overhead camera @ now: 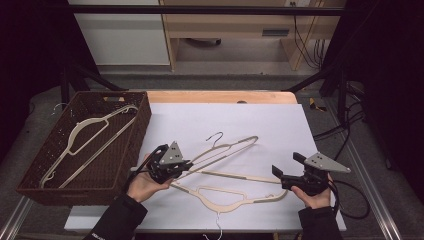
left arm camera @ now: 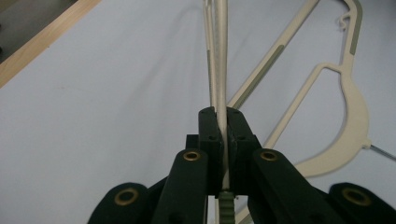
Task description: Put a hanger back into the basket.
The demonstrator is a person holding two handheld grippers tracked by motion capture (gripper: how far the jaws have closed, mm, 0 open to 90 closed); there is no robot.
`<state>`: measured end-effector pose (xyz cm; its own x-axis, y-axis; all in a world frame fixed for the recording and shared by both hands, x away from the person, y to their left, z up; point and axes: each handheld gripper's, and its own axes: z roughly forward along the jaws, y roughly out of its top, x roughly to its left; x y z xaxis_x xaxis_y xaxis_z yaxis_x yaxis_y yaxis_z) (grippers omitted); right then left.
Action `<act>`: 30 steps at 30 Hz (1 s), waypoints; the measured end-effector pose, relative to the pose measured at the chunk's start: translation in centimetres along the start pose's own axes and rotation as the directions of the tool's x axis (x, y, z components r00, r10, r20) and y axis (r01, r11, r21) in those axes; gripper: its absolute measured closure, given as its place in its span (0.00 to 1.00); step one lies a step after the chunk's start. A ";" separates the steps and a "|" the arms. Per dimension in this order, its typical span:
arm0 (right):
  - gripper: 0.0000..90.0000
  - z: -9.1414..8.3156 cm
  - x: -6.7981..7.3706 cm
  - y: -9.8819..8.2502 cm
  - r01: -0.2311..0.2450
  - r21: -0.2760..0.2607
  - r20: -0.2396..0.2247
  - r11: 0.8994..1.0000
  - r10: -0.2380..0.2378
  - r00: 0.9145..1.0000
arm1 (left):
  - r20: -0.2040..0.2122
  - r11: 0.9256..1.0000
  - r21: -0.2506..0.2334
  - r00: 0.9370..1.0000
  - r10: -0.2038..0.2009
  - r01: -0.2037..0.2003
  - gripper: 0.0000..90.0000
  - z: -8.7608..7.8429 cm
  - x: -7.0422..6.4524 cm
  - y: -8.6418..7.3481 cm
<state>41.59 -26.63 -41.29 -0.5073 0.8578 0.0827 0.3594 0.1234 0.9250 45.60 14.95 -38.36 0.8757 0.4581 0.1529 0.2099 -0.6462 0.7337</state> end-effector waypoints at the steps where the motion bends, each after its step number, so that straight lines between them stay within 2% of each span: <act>1: 0.10 0.0 0.0 0.0 -0.001 -0.001 0.001 1.000 0.001 1.000 | -0.001 1.000 -0.012 1.000 -0.009 0.008 0.96 -0.3 0.0 0.1; 4: 0.10 -0.2 0.1 0.1 -0.007 -0.006 -0.001 1.000 0.007 1.000 | -0.011 0.999 -0.046 1.000 -0.026 0.025 0.96 -1.3 0.2 0.5; 7: 0.09 -0.3 0.1 0.2 -0.015 -0.007 -0.001 1.000 0.015 1.000 | -0.030 0.998 -0.065 0.999 -0.027 0.025 0.96 -2.3 0.3 1.1; 11: 0.09 -0.5 0.1 0.3 -0.011 -0.014 0.003 1.000 0.011 1.000 | -0.034 0.996 -0.083 0.999 -0.033 0.031 0.96 -3.9 1.0 1.8; 12: 0.09 -0.5 0.0 0.3 -0.003 -0.019 0.000 1.000 0.003 1.000 | -0.037 0.993 -0.105 0.998 -0.054 0.049 0.96 -4.2 1.1 2.0; 14: 0.09 -0.6 0.1 0.4 -0.006 -0.022 0.000 1.000 0.006 1.000 | -0.044 0.992 -0.115 0.997 -0.067 0.062 0.96 -5.1 1.6 2.4; 19: 0.07 -0.8 0.0 0.5 -0.005 -0.028 0.001 1.000 0.005 1.000 | -0.052 0.985 -0.153 0.995 -0.085 0.076 0.96 -7.6 2.7 3.3; 20: 0.06 -0.9 0.0 0.5 -0.009 -0.027 0.003 1.000 0.009 1.000 | -0.052 0.985 -0.153 0.995 -0.085 0.076 0.96 -7.6 2.7 3.3; 22: 0.06 -1.0 -0.1 0.6 -0.005 -0.037 0.005 0.999 0.006 1.000 | -0.060 0.979 -0.183 0.994 -0.096 0.084 0.96 -9.3 3.5 3.6; 26: 0.04 -1.2 -0.1 0.7 -0.007 -0.039 0.015 0.999 0.008 1.000 | -0.084 0.977 -0.198 0.991 -0.103 0.085 0.96 -11.5 4.5 3.9; 30: 0.03 -1.4 -0.1 0.7 -0.013 -0.041 0.022 0.999 0.014 1.000 | -0.118 0.973 -0.210 0.986 -0.121 0.094 0.96 -13.6 5.6 3.8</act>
<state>40.87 -27.34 -40.11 -0.4849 0.8702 0.0876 0.3338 0.0916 0.9382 45.37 23.35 -25.76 0.7866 0.6013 0.1401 0.1953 -0.4576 0.8674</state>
